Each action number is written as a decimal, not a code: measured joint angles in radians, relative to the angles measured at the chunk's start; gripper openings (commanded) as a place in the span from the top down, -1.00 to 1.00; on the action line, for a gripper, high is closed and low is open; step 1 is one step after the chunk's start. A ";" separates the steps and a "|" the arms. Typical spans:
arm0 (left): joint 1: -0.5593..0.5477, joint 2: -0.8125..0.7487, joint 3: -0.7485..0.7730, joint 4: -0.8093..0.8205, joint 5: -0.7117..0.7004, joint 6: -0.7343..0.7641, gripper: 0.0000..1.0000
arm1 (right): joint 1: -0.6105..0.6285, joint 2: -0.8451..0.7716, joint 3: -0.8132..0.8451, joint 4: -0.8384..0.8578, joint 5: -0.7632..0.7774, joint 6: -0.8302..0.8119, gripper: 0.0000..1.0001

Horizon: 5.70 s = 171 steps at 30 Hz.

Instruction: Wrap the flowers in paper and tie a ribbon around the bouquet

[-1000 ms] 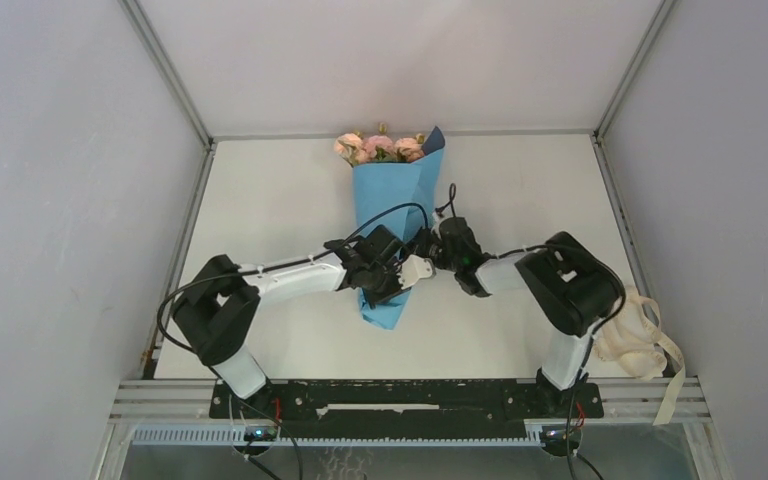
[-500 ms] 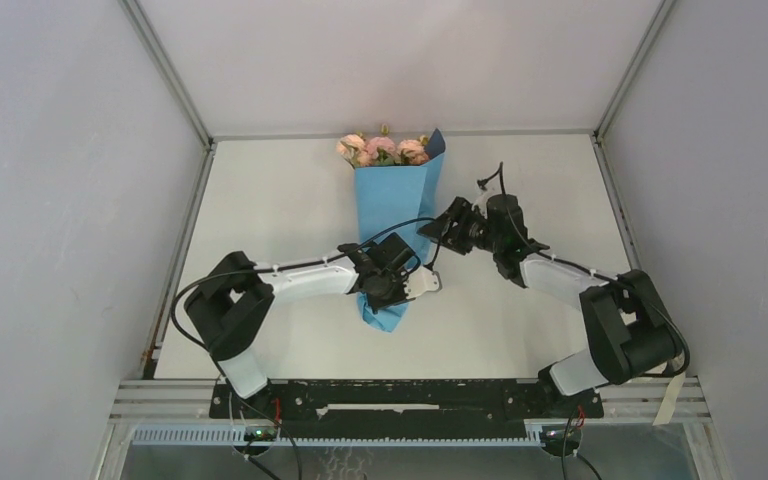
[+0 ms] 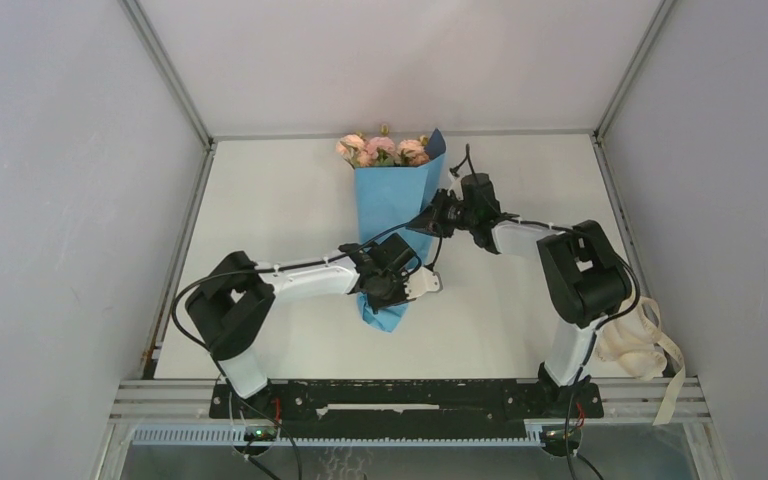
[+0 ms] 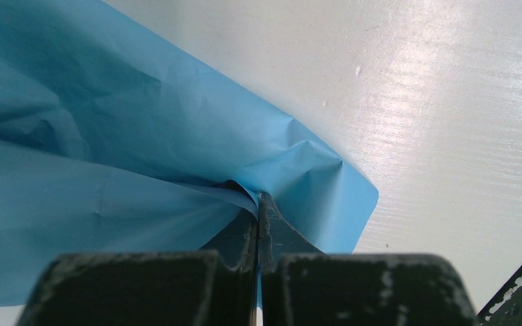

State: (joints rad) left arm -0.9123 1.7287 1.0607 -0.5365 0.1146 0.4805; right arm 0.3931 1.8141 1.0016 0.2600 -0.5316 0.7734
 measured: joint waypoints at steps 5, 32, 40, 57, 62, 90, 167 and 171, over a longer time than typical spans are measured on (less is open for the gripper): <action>-0.002 0.000 0.013 -0.043 0.003 -0.001 0.91 | -0.003 0.024 -0.002 -0.002 -0.039 -0.003 1.00; -0.145 0.019 0.092 -0.198 0.015 0.003 0.46 | -0.058 0.017 -0.106 0.063 -0.051 -0.006 1.00; -0.144 0.024 0.019 -0.142 -0.008 0.009 0.38 | -0.068 -0.069 -0.107 -0.016 -0.052 -0.069 1.00; -0.111 -0.040 0.410 -0.554 0.365 0.071 0.41 | -0.112 0.027 -0.166 -0.020 -0.015 -0.105 1.00; -0.005 -0.084 0.364 -0.442 0.313 -0.005 0.47 | -0.112 0.027 -0.179 -0.001 -0.010 -0.102 1.00; -0.169 0.088 0.073 0.022 -0.023 -0.001 0.15 | -0.389 -0.537 -0.101 -0.631 0.723 -0.252 -0.20; -0.167 0.101 0.087 0.008 -0.023 -0.001 0.11 | -0.531 -0.804 -0.165 -0.878 0.584 -0.322 -0.78; -0.167 0.104 0.092 0.002 -0.023 -0.001 0.11 | -0.417 -0.443 0.045 -0.892 0.556 -0.423 -0.77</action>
State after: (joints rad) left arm -1.0798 1.8328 1.1530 -0.5346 0.0921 0.4797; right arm -0.0238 1.3712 1.0462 -0.6323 0.0246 0.3500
